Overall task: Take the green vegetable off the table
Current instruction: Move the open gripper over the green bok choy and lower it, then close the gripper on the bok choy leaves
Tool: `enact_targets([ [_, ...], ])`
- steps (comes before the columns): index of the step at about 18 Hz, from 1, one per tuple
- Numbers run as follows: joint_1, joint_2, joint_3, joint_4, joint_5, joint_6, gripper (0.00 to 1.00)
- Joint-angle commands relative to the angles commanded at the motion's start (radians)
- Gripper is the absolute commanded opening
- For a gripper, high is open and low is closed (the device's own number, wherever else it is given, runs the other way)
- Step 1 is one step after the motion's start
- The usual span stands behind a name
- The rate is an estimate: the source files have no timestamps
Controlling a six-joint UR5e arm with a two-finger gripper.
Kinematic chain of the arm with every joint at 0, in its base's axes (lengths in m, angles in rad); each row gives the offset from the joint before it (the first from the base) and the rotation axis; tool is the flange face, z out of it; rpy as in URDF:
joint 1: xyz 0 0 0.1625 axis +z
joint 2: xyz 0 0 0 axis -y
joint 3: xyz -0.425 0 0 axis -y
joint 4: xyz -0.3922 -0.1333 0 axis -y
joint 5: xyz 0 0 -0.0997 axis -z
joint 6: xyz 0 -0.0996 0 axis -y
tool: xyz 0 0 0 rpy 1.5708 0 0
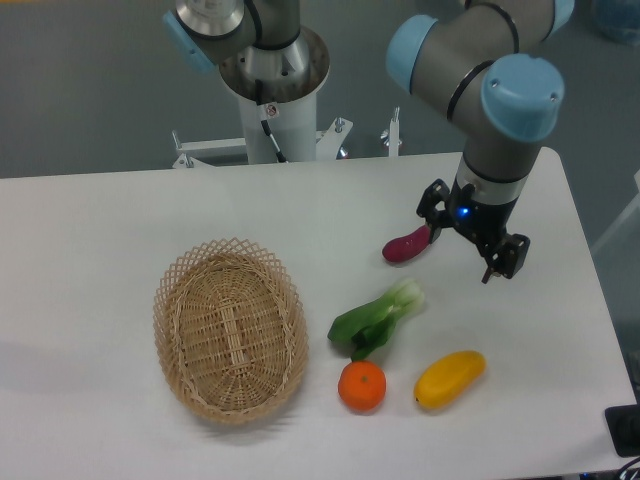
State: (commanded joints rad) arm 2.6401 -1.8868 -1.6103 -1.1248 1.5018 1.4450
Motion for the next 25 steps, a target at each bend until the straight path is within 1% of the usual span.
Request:
enact_targets([
  [2,-0.018,-0.005,-0.043,0.072,0.003,-0.003,1.0],
  [3,-0.023,-0.018,-0.068,0.088,0.003,-0.018,1.0],
  [5,-0.043,-0.038,-0.082,0.096,0.008,-0.075,1.0],
  [6,-0.046,-0.046,-0.107,0.106,0.015,-0.084,1.0],
  [9,-0.049,-0.057,-0.135,0.141,0.02,-0.087,1.0],
  [11,-0.052,-0.064,-0.16,0.207,0.021,-0.087,1.0],
  [13,-0.063,-0.078,-0.178,0.247,0.021,-0.087,1.0],
  [15,-0.071,-0.086,-0.192,0.267,0.026,-0.087,1.0],
  [17,-0.072,-0.09,-0.204,0.267,0.026,-0.089,1.0],
  [19,-0.074,-0.107,-0.204,0.27,0.029,-0.091,1.0],
  [22,-0.078,-0.117,-0.206,0.307,0.031,-0.091,1.0],
  [25,-0.083,-0.121,-0.218,0.318,0.035,-0.091,1.0],
])
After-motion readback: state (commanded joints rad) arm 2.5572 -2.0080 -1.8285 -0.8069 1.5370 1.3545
